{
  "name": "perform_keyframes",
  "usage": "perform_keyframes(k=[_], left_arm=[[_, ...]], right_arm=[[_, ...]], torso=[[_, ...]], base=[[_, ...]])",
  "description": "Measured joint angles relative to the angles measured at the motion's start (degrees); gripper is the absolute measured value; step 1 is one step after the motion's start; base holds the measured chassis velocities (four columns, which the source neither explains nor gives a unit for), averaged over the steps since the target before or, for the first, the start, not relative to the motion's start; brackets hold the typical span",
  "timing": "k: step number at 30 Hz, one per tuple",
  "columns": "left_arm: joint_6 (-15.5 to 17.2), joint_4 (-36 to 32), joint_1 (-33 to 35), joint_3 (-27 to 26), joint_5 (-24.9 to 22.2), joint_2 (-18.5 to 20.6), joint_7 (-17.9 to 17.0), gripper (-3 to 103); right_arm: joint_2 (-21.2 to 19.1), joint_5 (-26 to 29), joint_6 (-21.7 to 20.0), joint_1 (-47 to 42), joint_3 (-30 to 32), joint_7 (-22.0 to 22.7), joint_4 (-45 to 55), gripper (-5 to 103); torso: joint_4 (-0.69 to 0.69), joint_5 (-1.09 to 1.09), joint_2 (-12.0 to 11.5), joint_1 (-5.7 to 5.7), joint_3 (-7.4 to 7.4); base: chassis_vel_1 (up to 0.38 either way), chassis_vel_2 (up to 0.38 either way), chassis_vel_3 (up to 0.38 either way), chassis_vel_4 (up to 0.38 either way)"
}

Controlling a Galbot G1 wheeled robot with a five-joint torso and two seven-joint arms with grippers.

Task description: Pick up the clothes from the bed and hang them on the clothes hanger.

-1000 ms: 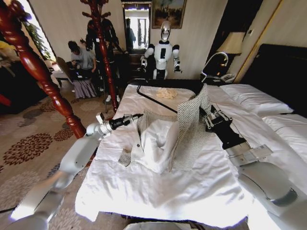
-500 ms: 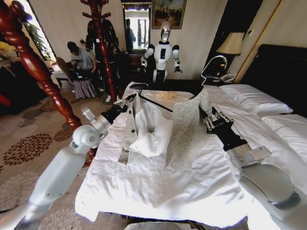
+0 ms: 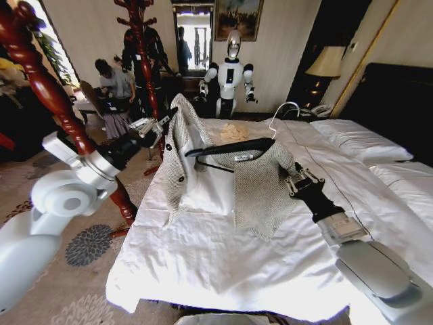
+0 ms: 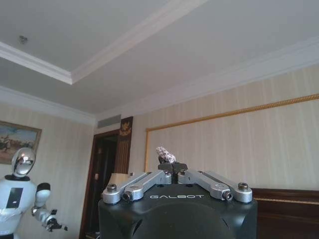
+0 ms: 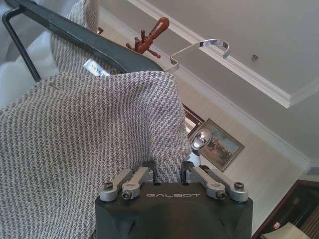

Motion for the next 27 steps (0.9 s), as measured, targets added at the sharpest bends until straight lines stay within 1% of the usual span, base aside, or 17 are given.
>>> perform_keyframes(k=[2, 4, 6, 7, 9, 10, 11, 13, 14, 16, 17, 19, 20, 24, 27], left_arm=[[-0.03, -1.51, -0.10, -2.12, -2.78, 1.82, 0.31, 1], [-0.04, -2.86, -0.06, -3.11, -4.13, 2.90, 0.88, 1], [-0.04, -3.54, 0.12, -3.47, -4.51, 3.35, 1.28, 1], [-0.04, -4.99, 0.69, -3.70, -4.67, 3.88, 2.31, 1], [-0.02, -6.58, 1.28, -2.78, -3.97, 4.07, 3.41, 1], [-0.02, -6.58, 1.28, -2.78, -3.97, 4.07, 3.41, 1], [-0.01, -7.01, 1.39, -2.03, -3.24, 4.07, 3.77, 1], [0.10, -8.20, 1.64, 1.58, 0.28, 3.63, 5.15, 1], [0.10, -8.20, 1.64, 1.58, 0.28, 3.63, 5.15, 1], [0.58, -8.89, 2.67, 4.51, 4.10, 2.77, 6.30, 1], [0.79, -9.01, 3.21, 5.28, 5.34, 2.49, 6.89, 1], [0.95, -9.03, 3.55, 5.72, 6.10, 2.30, 7.27, 1], [1.19, -8.93, 4.23, 6.57, 7.82, 1.83, 8.10, 1], [1.37, -8.06, 4.40, 6.92, 8.59, 1.39, 8.50, 1], [1.38, -7.22, 3.06, 6.58, 7.72, 1.78, 8.48, 1]], right_arm=[[-0.12, -2.17, -0.65, -0.56, -0.41, -0.38, -0.78, 23], [-0.14, -3.53, -1.28, -0.64, -0.77, -0.41, -1.49, 23], [-0.14, -4.10, -1.62, -0.62, -1.01, -0.41, -1.92, 23], [-0.18, -4.47, -2.01, -0.41, -1.44, -0.41, -2.47, 23], [-0.36, -4.30, -2.21, 0.04, -1.87, -0.41, -2.67, 23], [-0.36, -4.30, -2.21, 0.04, -1.87, -0.41, -2.67, 23], [-0.44, -4.12, -2.21, 0.20, -2.00, -0.41, -2.67, 23], [-0.73, -2.50, -2.21, 0.74, -2.51, -0.41, -2.14, 23], [-0.73, -2.50, -2.21, 0.74, -2.51, -0.41, -2.14, 23], [-0.93, -1.10, -1.71, 0.91, -2.82, -0.42, -1.09, 23], [-0.99, -0.68, -1.30, 0.91, -2.93, -0.54, -0.75, 23], [-1.01, -0.47, -1.11, 0.91, -2.98, -0.66, -0.54, 23], [-1.02, 0.14, -0.52, 0.88, -3.18, -1.03, 0.18, 23], [-0.81, 0.26, 0.67, 0.87, -3.56, -1.99, 0.44, 23], [-0.59, -1.88, 1.82, 1.16, -3.80, -3.11, -0.79, 23]], torso=[[0.00, 0.00, 0.00, 0.00, 0.00], [0.01, 0.01, 0.00, 0.00, 0.00], [0.01, 0.01, 0.00, 0.00, 0.00], [0.00, 0.02, 0.00, 0.00, 0.00], [0.01, 0.02, 0.00, 0.00, 0.00], [0.01, 0.02, 0.00, 0.00, 0.00], [0.01, 0.01, 0.00, 0.00, 0.00], [0.00, 0.01, 0.00, 0.00, 0.00], [0.00, 0.01, 0.00, 0.00, 0.00], [0.00, 0.01, 0.00, 0.00, 0.00], [0.00, 0.01, 0.00, 0.00, 0.00], [0.00, 0.01, 0.00, 0.00, 0.00], [0.01, -0.01, 0.00, 0.00, 0.00], [0.01, 0.00, 0.00, 0.00, 0.00], [0.01, 0.00, 0.00, 0.00, 0.00]], base=[[0.000, 0.000, 0.000, 0.000], [0.000, 0.000, 0.000, 0.000], [0.000, 0.000, 0.000, 0.000], [0.000, 0.000, 0.000, 0.000], [0.000, 0.000, 0.000, 0.000], [0.000, 0.000, 0.000, 0.000], [0.000, 0.000, 0.000, 0.000], [0.000, 0.000, 0.000, 0.000], [0.000, 0.000, 0.000, 0.000], [0.000, 0.000, 0.000, 0.000], [0.000, 0.000, 0.000, 0.000], [0.000, 0.000, 0.000, 0.000], [0.000, 0.000, 0.000, 0.000], [0.000, 0.000, 0.000, 0.000], [0.000, 0.000, 0.000, 0.000]])
